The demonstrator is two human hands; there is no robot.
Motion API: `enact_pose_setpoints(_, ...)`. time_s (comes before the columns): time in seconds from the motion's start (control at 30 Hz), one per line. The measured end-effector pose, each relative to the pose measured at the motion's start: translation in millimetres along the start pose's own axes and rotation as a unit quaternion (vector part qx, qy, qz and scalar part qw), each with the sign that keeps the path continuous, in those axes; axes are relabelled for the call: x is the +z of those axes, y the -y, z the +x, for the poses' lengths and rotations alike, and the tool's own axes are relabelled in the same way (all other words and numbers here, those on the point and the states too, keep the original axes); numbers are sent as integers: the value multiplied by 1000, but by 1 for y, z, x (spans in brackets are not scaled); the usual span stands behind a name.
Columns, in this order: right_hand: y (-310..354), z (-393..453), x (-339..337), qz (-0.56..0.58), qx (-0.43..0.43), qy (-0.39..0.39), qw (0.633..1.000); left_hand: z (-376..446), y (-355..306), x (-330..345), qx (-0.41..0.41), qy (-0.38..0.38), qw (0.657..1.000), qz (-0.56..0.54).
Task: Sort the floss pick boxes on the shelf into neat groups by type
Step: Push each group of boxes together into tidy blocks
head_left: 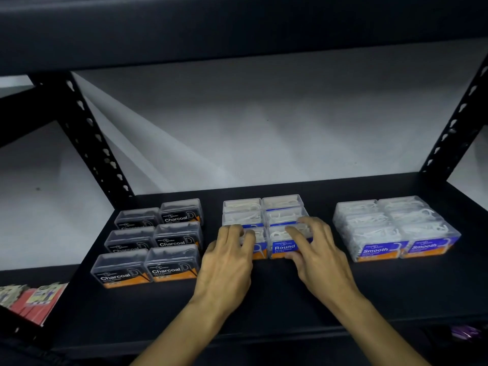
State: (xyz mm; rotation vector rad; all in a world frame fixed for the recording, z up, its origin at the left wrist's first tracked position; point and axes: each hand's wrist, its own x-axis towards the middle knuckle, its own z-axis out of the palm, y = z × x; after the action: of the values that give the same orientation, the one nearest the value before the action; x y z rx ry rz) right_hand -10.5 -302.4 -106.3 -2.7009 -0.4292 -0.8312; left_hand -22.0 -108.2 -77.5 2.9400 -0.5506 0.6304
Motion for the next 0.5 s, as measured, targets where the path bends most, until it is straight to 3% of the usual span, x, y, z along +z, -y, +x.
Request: enact_pose_setpoints(0.5,-3,3,12,31,18,7,999,4,0,8,-25,-4,1000,-2)
